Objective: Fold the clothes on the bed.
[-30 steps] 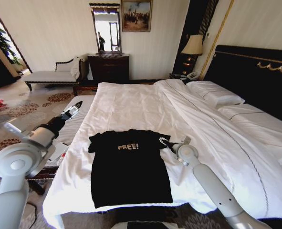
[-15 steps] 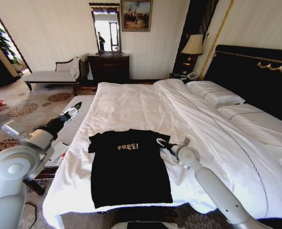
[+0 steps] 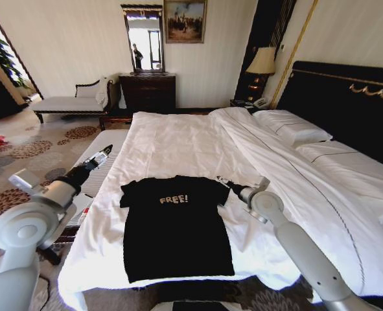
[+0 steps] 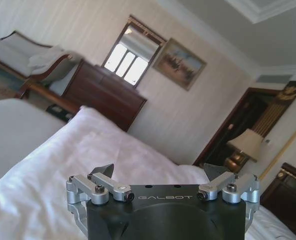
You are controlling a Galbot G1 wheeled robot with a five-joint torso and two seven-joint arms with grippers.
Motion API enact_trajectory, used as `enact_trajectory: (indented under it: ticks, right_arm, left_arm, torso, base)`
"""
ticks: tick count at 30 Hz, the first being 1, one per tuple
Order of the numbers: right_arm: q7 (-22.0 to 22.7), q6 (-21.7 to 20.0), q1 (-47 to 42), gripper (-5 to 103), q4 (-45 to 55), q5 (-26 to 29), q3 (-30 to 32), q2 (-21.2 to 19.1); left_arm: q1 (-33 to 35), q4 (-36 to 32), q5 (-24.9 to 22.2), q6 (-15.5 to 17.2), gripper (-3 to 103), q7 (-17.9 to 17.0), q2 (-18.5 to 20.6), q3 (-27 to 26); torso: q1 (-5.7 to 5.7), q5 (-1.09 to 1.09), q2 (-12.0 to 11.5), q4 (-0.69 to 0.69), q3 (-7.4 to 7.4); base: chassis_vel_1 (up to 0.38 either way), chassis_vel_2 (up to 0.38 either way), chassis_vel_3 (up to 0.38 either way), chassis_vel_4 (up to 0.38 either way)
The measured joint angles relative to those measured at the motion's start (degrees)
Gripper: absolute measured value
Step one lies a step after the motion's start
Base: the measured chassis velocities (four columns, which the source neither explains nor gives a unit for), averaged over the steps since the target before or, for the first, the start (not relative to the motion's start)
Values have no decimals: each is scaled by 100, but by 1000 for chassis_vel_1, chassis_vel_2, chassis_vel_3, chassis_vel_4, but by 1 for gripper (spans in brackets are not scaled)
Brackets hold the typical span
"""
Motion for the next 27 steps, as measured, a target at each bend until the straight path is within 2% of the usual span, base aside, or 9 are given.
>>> enact_trajectory:
  ticks: [1,2,6,11,13,15,18,24,27]
  right_arm:
    - [-21,9,2,100,-2,-74,23,39]
    - [-21,9,2,100,-2,-74,23,39]
    - [-120,11,-50,100,-71,-316,53,168]
    - [-143,12,-77,100,-148,-414,52,274]
    - [-143,10,-76,100,-204,-439,25,312]
    - [-143,10,-73,100,-218,-443,19,315]
    - [-129,5,-43,100,-293,-450,-13,319]
    - [-85,-2,-24,100,-358,-496,-86,326]
    - [-26,-7,-39,100,-365,-522,-123,355]
  left_arm:
    - [-57,296,40,27,100,-7,-30,95]
    - [-57,296,40,27,100,-7,-30,95]
    - [-293,1388,373,109,100,48,-145,420]
    - [-442,2181,177,395,100,63,-314,590]
    - [-450,2686,257,564,100,118,-421,669]
    - [-447,2774,304,576,100,147,-436,681]
    - [-432,3252,507,593,100,318,-523,716]
    - [-429,3496,482,554,100,477,-694,783]
    - [-454,3582,378,404,100,622,-840,853]
  torso:
    - [0,1,0,0,0]
    - [0,1,0,0,0]
    - [0,-1,0,0,1]
    - [0,-1,0,-2,0]
    - [0,-1,-1,0,1]
    - [0,-1,0,0,1]
    - [0,-1,0,1,1]
    - [0,0,0,0,1]
    - [0,0,0,0,0]
  base:
    - [0,0,0,0]
    - [0,0,0,0]
    - [0,0,0,0]
    - [0,0,0,0]
    - [0,0,0,0]
    - [0,0,0,0]
    - [0,0,0,0]
    - [0,0,0,0]
    - [0,0,0,0]
